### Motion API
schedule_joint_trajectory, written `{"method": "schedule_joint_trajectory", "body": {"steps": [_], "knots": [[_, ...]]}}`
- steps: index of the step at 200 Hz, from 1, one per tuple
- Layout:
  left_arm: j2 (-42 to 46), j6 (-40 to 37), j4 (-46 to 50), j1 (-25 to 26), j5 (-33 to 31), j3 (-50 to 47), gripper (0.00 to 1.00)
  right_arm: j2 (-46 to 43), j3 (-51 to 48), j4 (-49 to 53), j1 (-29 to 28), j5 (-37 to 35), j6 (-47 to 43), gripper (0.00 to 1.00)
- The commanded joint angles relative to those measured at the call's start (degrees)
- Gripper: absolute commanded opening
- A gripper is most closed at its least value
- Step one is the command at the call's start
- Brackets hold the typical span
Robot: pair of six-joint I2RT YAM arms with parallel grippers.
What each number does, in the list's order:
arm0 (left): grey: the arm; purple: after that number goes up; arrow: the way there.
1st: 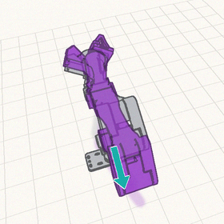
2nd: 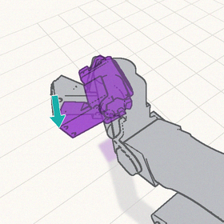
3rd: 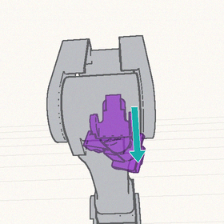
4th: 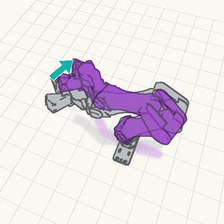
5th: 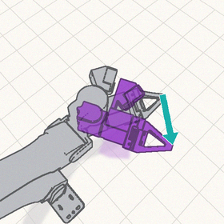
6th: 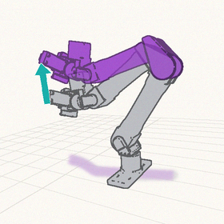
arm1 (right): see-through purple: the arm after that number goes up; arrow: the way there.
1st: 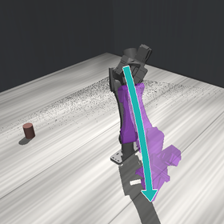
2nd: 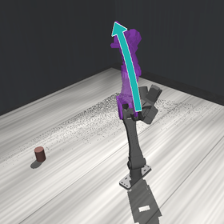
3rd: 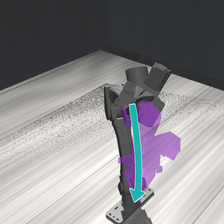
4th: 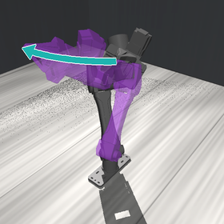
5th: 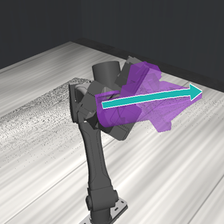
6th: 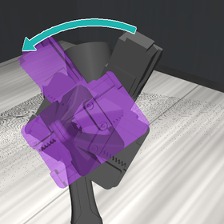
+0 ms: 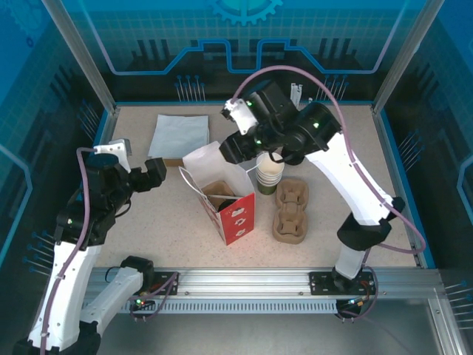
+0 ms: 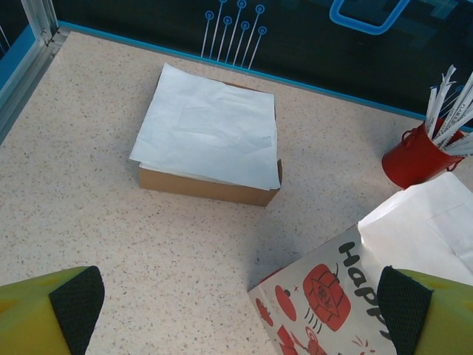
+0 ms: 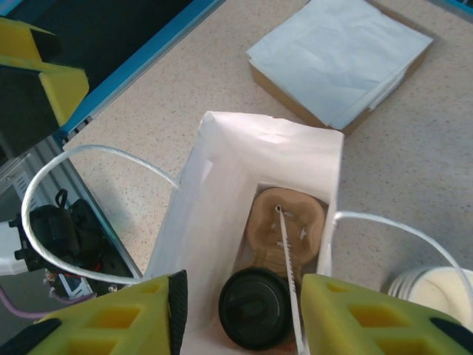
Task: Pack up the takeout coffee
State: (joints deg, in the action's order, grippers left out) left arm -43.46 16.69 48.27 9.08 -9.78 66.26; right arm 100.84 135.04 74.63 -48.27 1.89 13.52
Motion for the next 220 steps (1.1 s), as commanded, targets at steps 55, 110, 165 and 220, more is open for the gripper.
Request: {"method": "schedule_joint_trajectory", "body": {"steps": [55, 110, 165, 220], "knots": [[-7.9, 2.2, -0.5, -10.1, 10.4, 6.2, 0.99, -13.5, -14.5, -5.1, 5.8, -1.8, 2.0, 0.53], [-17.2, 4.6, -6.1, -24.5, 26.3, 5.8, 0.99, -25.2, -28.4, -11.9, 11.2, 1.7, 2.5, 0.68], [-26.6, 7.7, -14.1, -33.6, 35.7, 3.3, 0.99, -35.0, -39.1, -16.3, 16.9, 7.5, 2.5, 0.86], [-37.6, 5.8, -17.9, -35.1, 38.9, 3.7, 0.99, -38.8, -44.4, -17.5, 19.0, 8.9, 1.9, 1.0]]}}
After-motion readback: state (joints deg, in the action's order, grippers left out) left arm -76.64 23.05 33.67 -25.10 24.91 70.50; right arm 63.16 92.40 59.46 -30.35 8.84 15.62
